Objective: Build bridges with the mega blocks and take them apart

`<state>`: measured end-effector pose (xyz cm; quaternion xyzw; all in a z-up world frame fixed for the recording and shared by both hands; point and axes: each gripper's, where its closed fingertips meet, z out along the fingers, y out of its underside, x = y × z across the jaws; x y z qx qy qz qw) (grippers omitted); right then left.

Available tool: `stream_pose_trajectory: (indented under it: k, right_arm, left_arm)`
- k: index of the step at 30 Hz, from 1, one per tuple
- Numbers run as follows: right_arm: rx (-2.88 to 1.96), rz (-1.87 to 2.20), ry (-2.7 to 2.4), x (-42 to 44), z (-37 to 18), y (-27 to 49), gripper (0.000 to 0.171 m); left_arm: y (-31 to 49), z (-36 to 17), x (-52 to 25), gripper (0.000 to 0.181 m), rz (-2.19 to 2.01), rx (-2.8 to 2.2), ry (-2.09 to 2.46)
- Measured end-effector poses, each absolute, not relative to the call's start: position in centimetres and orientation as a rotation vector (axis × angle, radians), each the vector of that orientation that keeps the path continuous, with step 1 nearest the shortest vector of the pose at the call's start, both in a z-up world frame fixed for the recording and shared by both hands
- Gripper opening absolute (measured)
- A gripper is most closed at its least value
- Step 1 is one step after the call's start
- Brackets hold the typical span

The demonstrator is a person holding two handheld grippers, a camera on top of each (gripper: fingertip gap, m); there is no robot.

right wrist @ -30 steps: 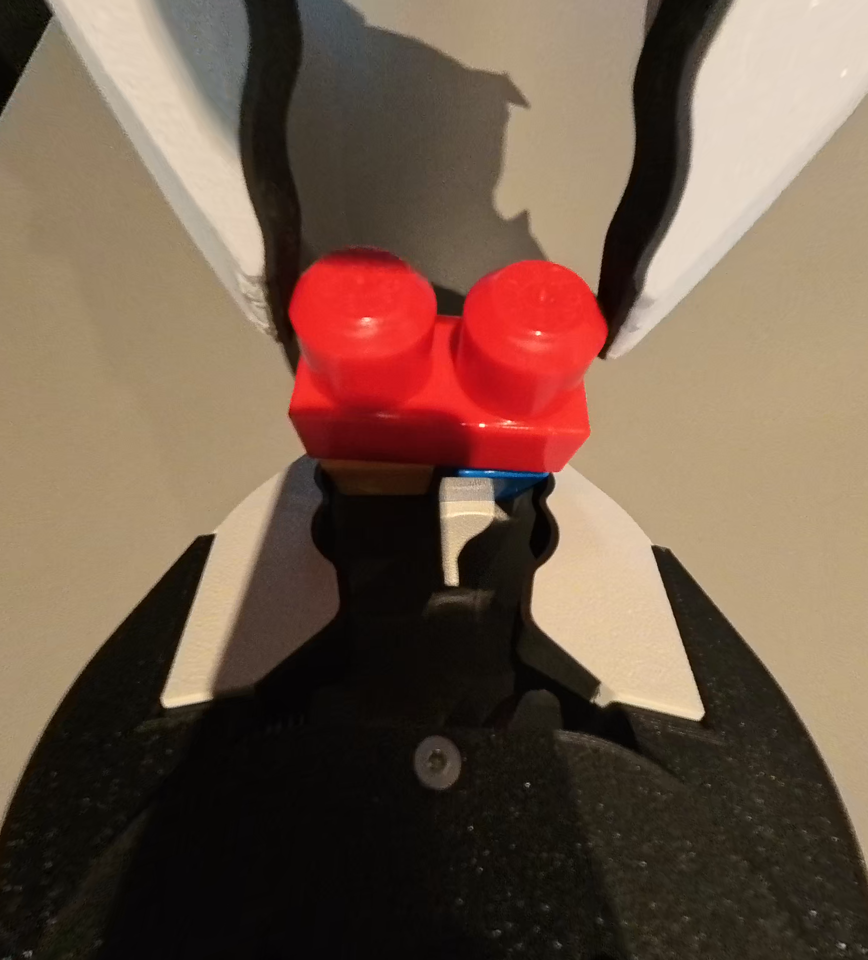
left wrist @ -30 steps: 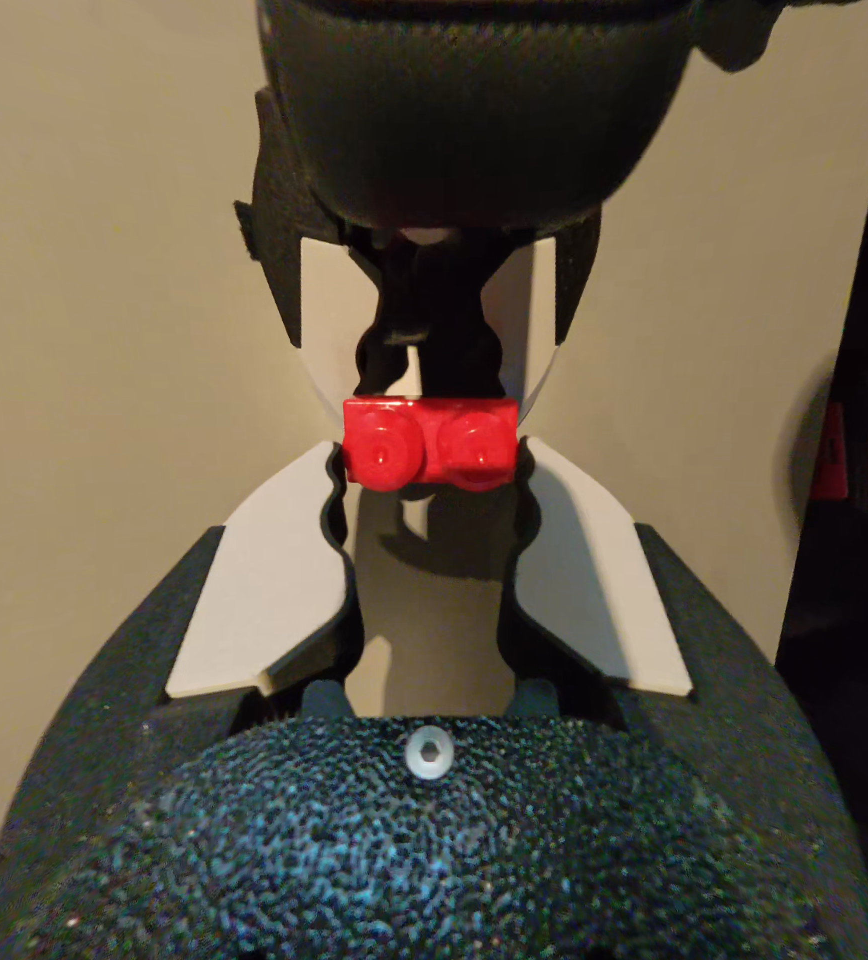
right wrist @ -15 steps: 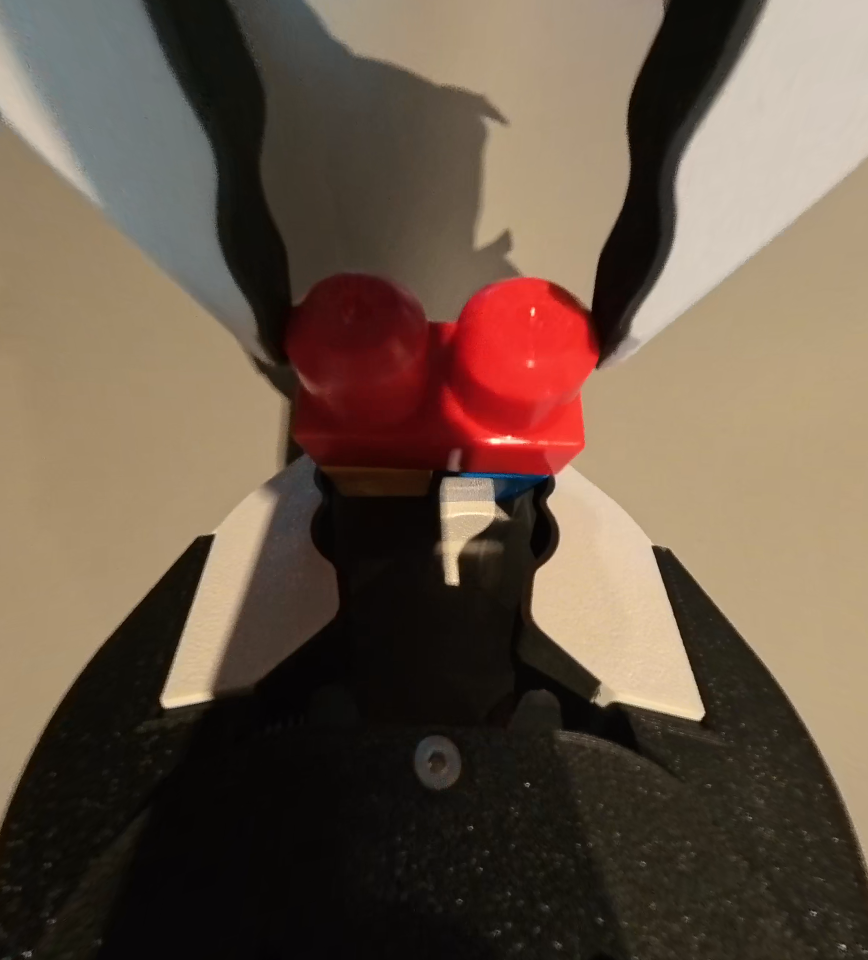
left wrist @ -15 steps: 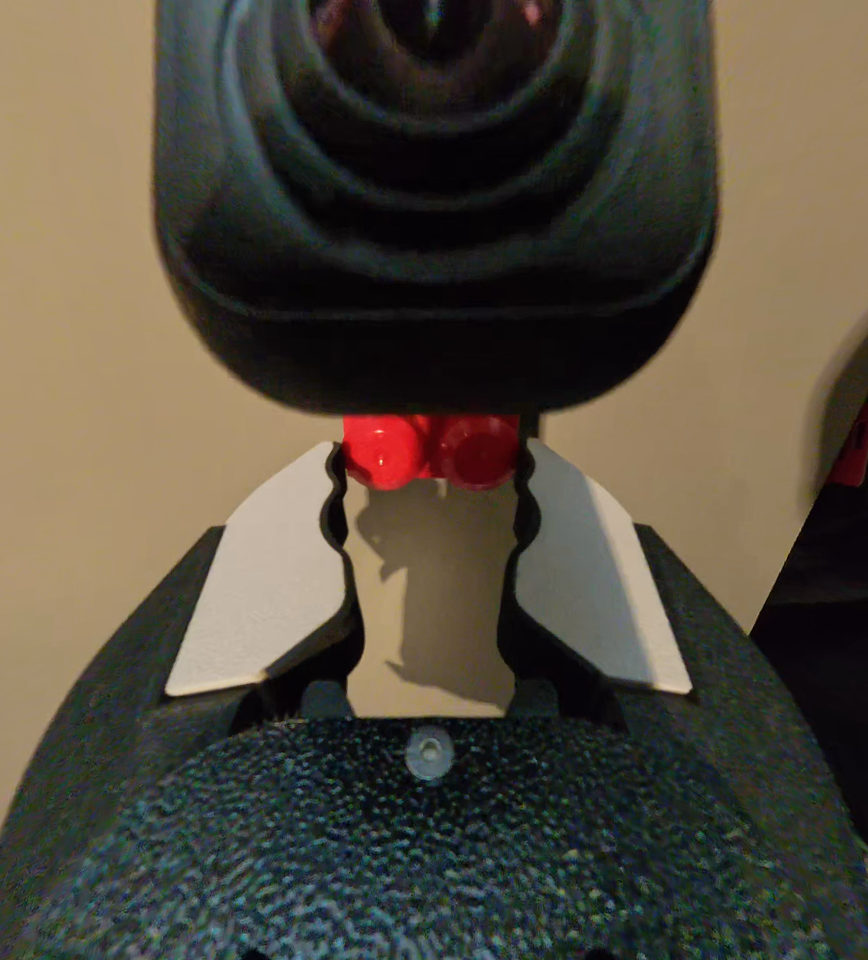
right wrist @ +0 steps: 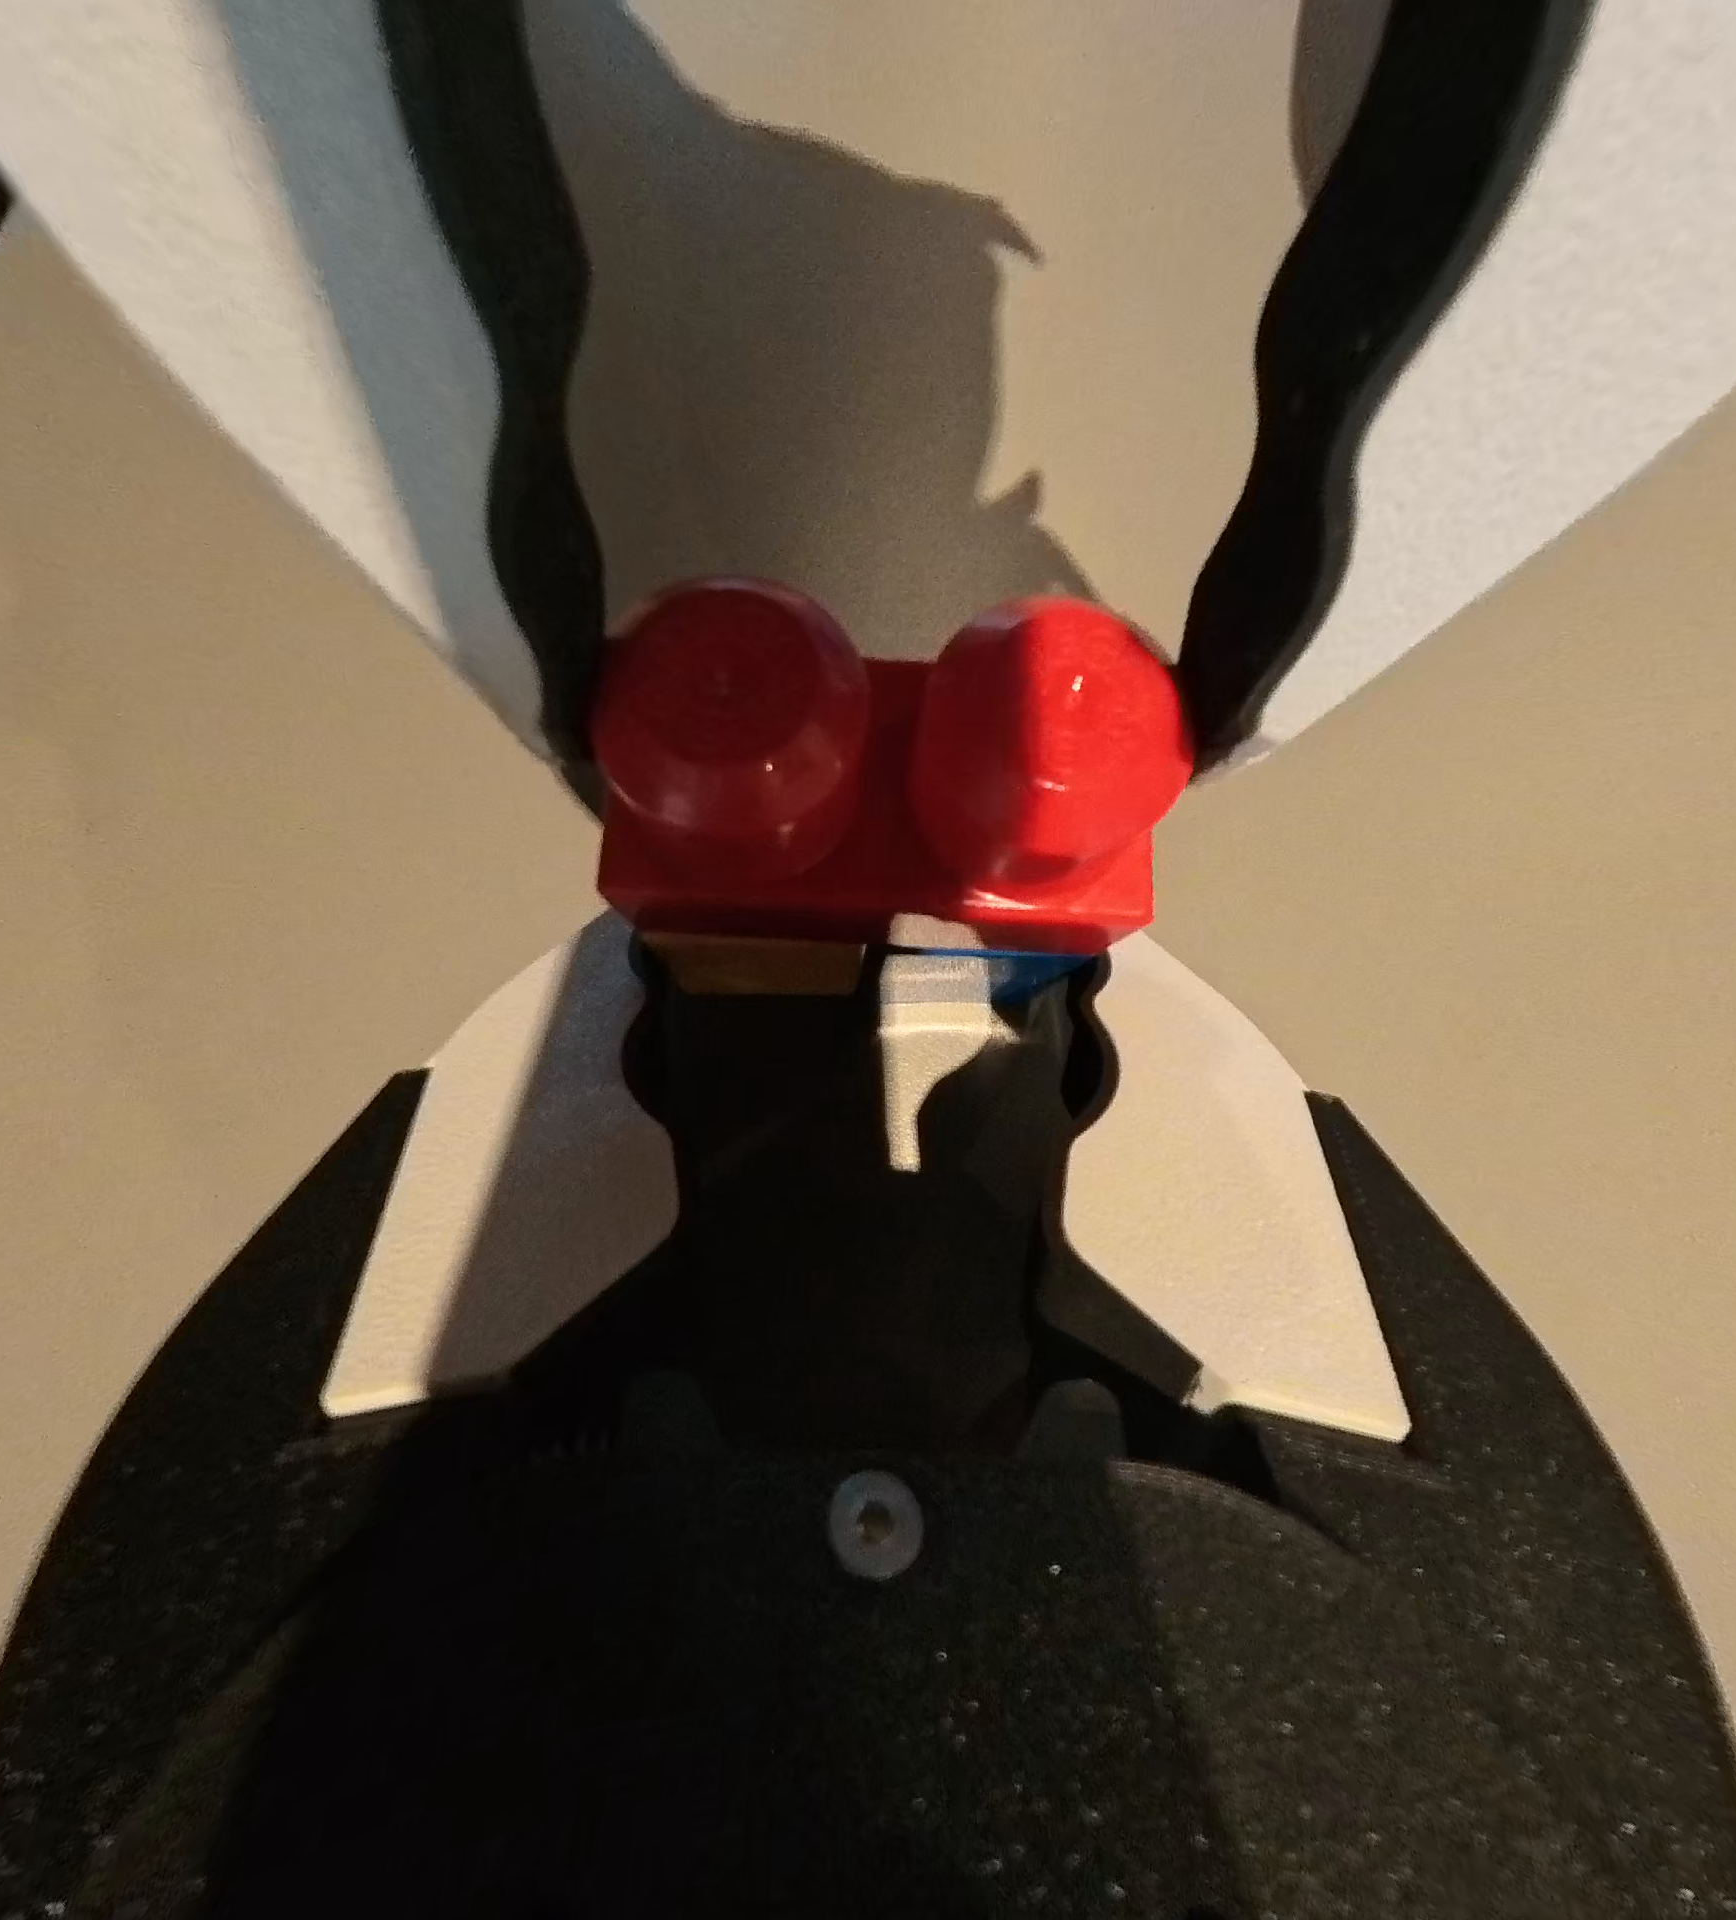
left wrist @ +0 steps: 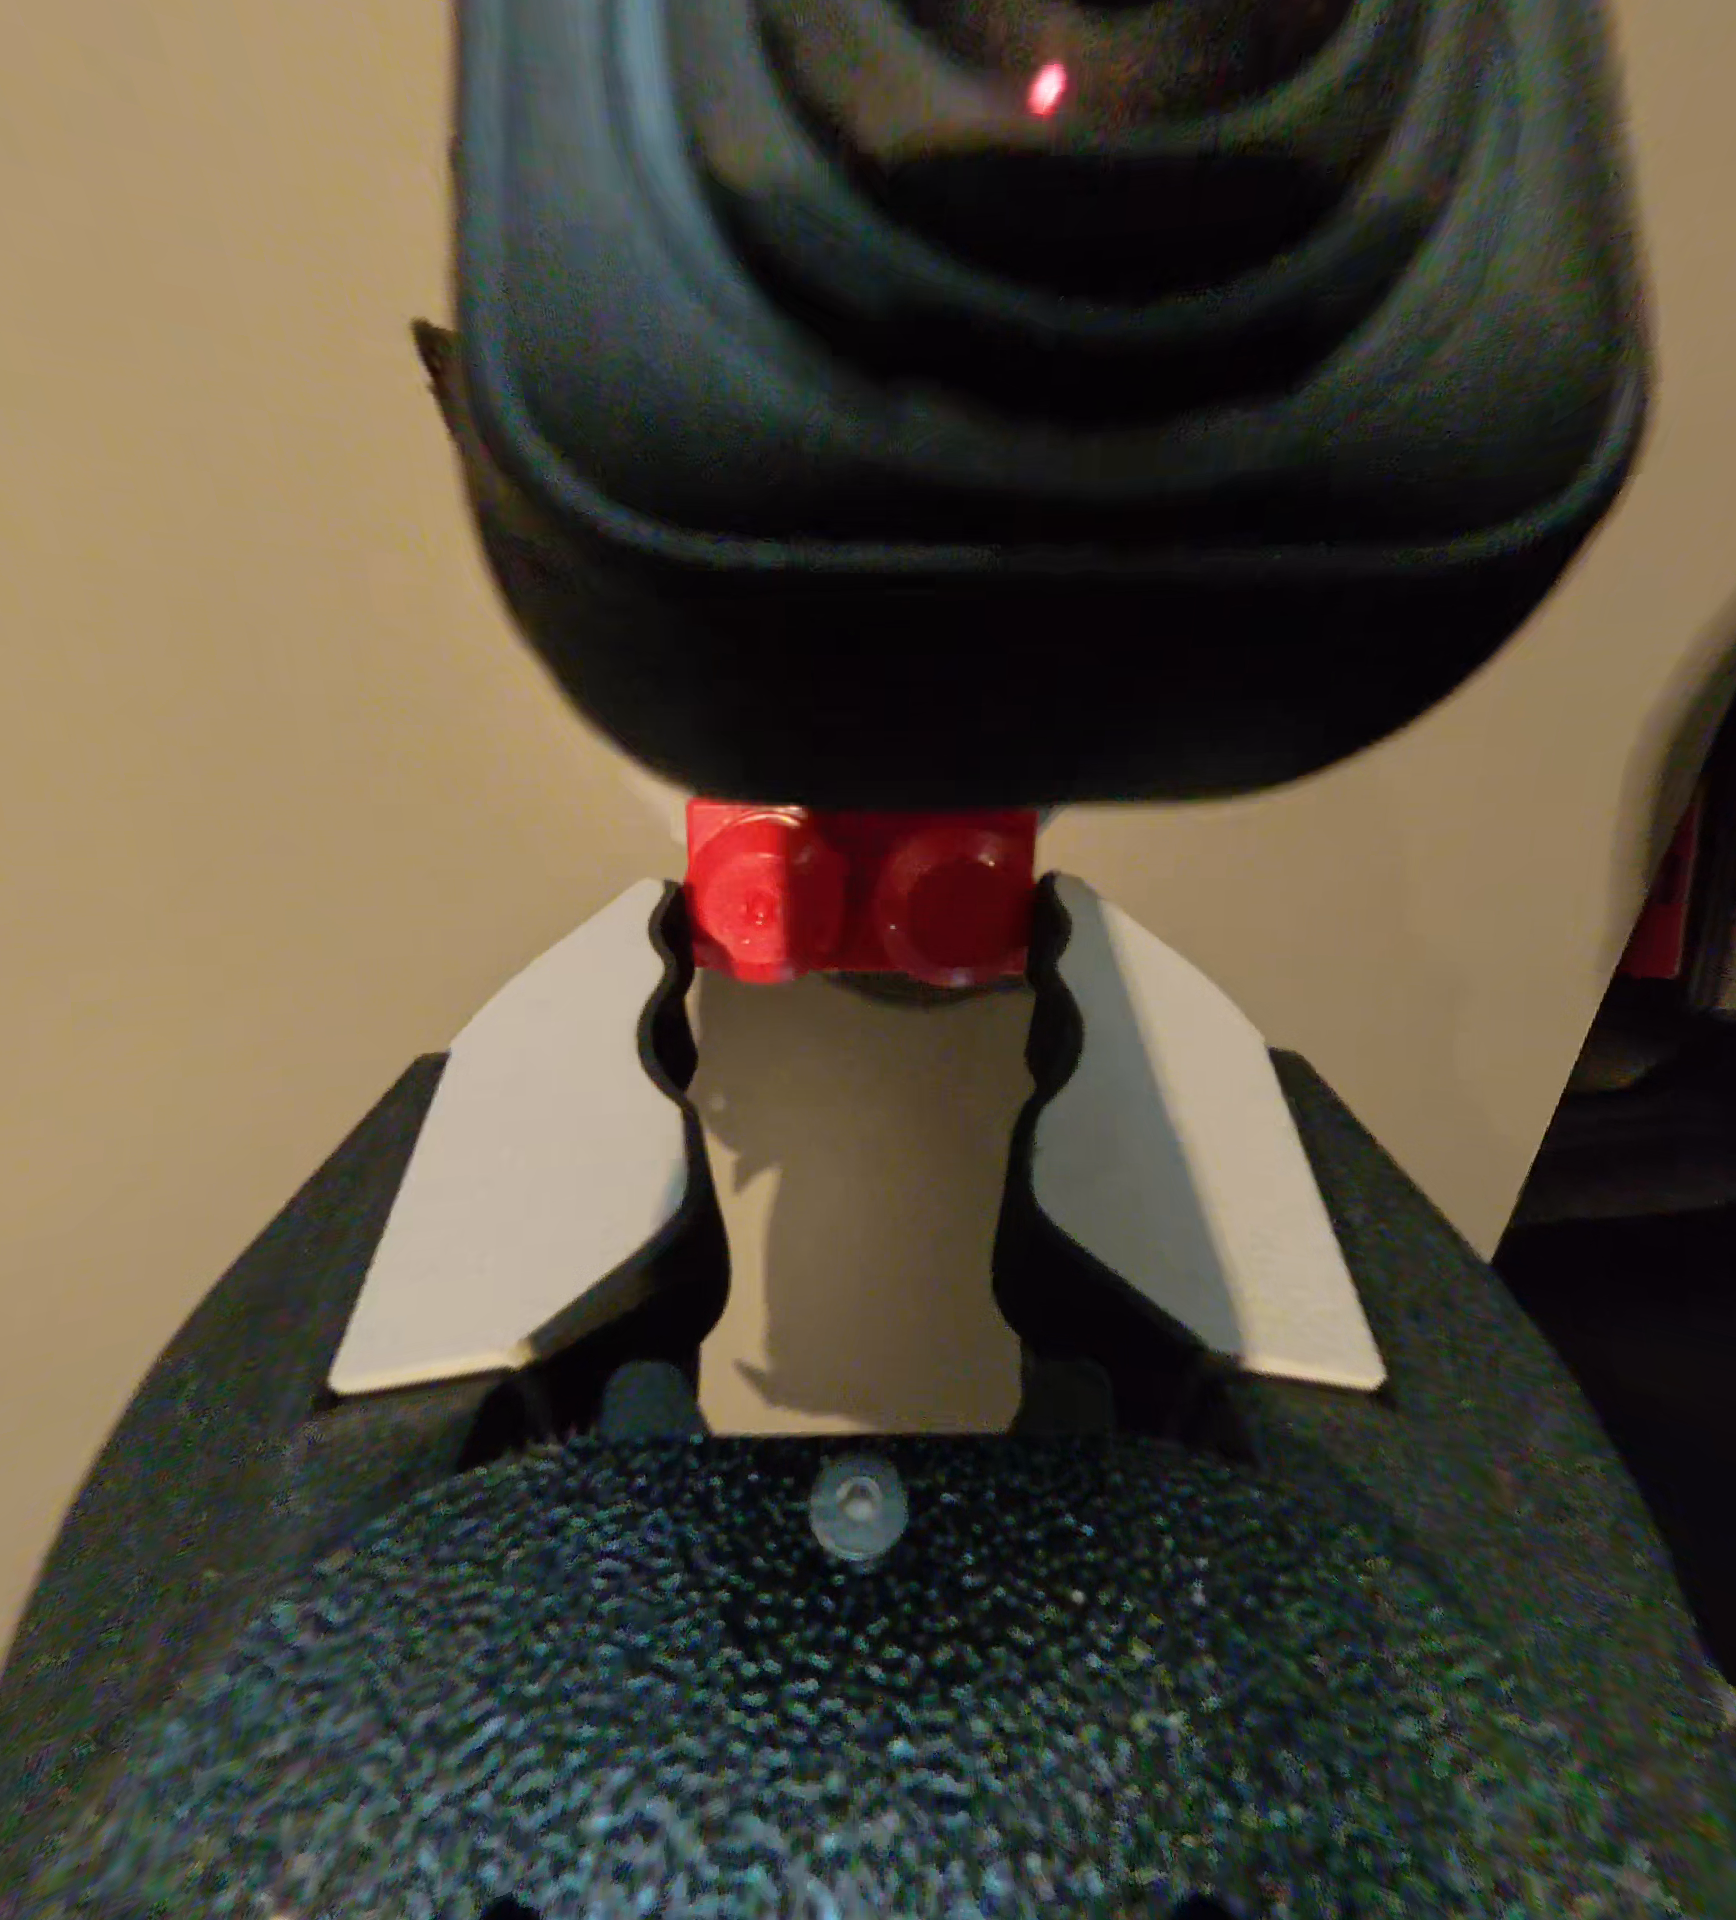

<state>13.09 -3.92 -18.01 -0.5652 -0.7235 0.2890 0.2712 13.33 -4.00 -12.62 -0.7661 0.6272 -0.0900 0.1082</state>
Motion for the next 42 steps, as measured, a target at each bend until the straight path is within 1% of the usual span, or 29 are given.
stream_pose_trajectory:
  k: [1, 8, 19, 22, 27, 31, 32, 35, 37, 38, 40, 42]
  right_arm:
    - [-1.522, 0.778, -1.949, 13.1, -18.0, -3.9, 0.076]
    - [-1.525, 0.779, -1.950, 13.1, -18.0, -4.0, 0.076]
    - [-1.524, 0.773, -1.941, 13.0, -18.0, -4.0, 0.076]
    - [-1.531, 0.749, -1.911, 13.1, -17.9, -3.6, 0.081]
    - [-1.549, 0.744, -1.899, 13.3, -18.0, -3.5, 0.081]
    - [-1.553, 0.745, -1.898, 13.3, -18.0, -3.5, 0.081]
    - [-1.554, 0.745, -1.898, 13.3, -18.0, -3.5, 0.080]
    - [-1.552, 0.745, -1.897, 13.3, -17.9, -3.5, 0.079]
    - [-1.552, 0.743, -1.894, 13.3, -17.9, -3.5, 0.079]
    - [-1.549, 0.740, -1.891, 13.3, -17.9, -3.4, 0.078]
    - [-1.539, 0.732, -1.883, 13.3, -17.8, -3.4, 0.078]
    - [-1.539, 0.727, -1.876, 13.3, -17.8, -3.4, 0.077]
  left_arm:
    - [-4.0, -12.7, 13.3, 0.063, -0.291, -2.248, 1.829]
    - [-4.0, -12.7, 13.5, 0.063, -0.395, -2.178, 1.728]
    - [-4.0, -12.6, 13.5, 0.063, -0.317, -2.207, 1.785]
    - [-3.8, -12.5, 13.6, 0.063, -0.410, -2.174, 1.768]
    - [-4.0, -12.6, 13.6, 0.063, -0.584, -2.146, 1.713]
    - [-3.2, -12.5, 13.8, 0.082, -0.596, -2.003, 1.679]
    - [-3.0, -12.0, 13.9, 0.091, -0.609, -1.938, 1.646]
    - [-2.8, -9.9, 14.3, 0.100, -0.741, -1.702, 1.501]
    - [-2.3, -9.2, 13.5, 0.095, -0.782, -1.586, 1.381]
    - [-2.2, -9.7, 12.8, 0.093, -0.802, -1.585, 1.349]
    - [-2.6, -12.3, 11.5, 0.085, -0.833, -1.685, 1.362]
    - [-2.7, -14.9, 10.4, 0.085, -0.768, -1.799, 1.408]
